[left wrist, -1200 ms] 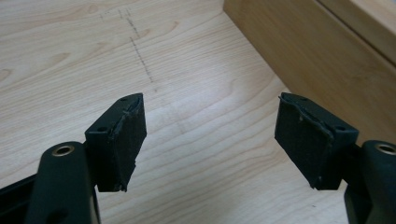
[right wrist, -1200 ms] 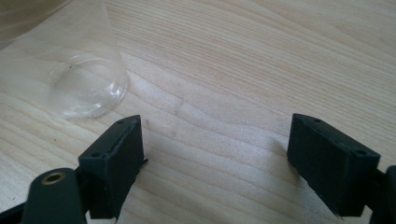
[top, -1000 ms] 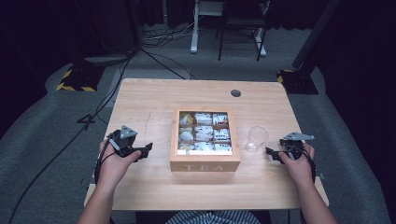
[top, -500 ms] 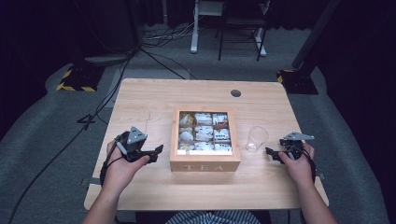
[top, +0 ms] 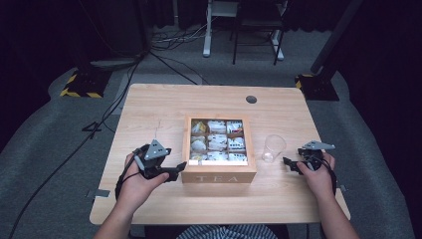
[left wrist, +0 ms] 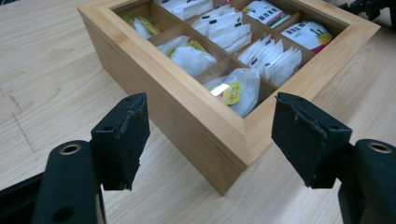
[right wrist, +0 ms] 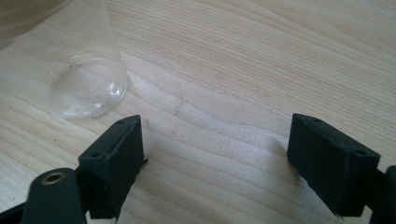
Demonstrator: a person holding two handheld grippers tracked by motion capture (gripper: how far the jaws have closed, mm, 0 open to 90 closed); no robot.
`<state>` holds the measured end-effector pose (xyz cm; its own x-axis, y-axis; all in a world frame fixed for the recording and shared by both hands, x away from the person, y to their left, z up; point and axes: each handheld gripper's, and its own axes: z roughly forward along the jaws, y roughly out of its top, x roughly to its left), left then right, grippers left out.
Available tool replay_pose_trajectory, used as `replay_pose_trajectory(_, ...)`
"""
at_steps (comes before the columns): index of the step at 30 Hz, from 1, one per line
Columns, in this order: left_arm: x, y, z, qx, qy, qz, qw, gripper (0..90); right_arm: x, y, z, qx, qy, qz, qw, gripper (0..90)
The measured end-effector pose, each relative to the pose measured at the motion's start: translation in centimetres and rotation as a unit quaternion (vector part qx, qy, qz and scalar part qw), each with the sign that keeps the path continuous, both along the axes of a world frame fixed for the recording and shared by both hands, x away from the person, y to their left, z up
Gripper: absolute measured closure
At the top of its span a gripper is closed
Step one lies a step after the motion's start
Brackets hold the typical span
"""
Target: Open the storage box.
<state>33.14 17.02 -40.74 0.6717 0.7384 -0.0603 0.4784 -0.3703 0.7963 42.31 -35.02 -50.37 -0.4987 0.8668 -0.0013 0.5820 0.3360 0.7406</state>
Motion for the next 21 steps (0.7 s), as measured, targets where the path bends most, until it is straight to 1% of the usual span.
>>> replay_pose_trajectory(1, -0.1, -0.3, -0.1, -0.005, 0.001, -0.003, 1.0, 28.1, 0.0, 0.0, 0.0, 0.0, 0.0, 0.0, 1.0, 19.0)
replay_pose_trajectory(2, -0.1, -0.3, -0.1, -0.005, 0.001, -0.003, 1.0, 28.0, 0.0, 0.0, 0.0, 0.0, 0.0, 0.0, 1.0, 19.0)
replay_pose_trajectory(5, -0.2, -0.9, -0.7, -0.029, 0.008, -0.011, 0.9995, 27.6, 0.0, 0.0, 0.0, 0.0, 0.0, 0.0, 1.0, 19.0)
replay_pose_trajectory(6, -0.2, -1.2, -0.9, -0.031, 0.01, -0.016, 0.9993, 27.3, 0.0, 0.0, 0.0, 0.0, 0.0, 0.0, 1.0, 19.0)
replay_pose_trajectory(7, -0.2, -1.2, -0.9, -0.031, 0.01, -0.016, 0.9993, 27.0, 0.0, 0.0, 0.0, 0.0, 0.0, 0.0, 1.0, 19.0)
replay_pose_trajectory(10, -0.2, -1.6, -1.3, -0.027, 0.009, -0.017, 0.9994, 26.0, 0.0, 0.0, 0.0, 0.0, 0.0, 0.0, 1.0, 19.0)
replay_pose_trajectory(15, -0.2, -1.9, -1.9, -0.019, 0.015, -0.015, 0.9996, 25.8, 0.0, 0.0, 0.0, 0.0, 0.0, 0.0, 1.0, 19.0)
replay_pose_trajectory(17, -0.1, -2.1, -2.1, -0.012, 0.016, -0.018, 0.9996, 25.7, 0.0, 0.0, 0.0, 0.0, 0.0, 0.0, 1.0, 19.0)
replay_pose_trajectory(18, -0.2, -2.2, -2.2, -0.013, 0.022, -0.018, 0.9995, 25.6, 0.0, 0.0, 0.0, 0.001, 0.0, 0.0, 1.0, 19.0)
replay_pose_trajectory(21, 0.0, -2.1, -2.5, 0.004, 0.025, -0.02, 0.9995, 24.7, 0.0, 0.0, 0.0, 0.0, 0.0, 0.0, 1.0, 19.0)
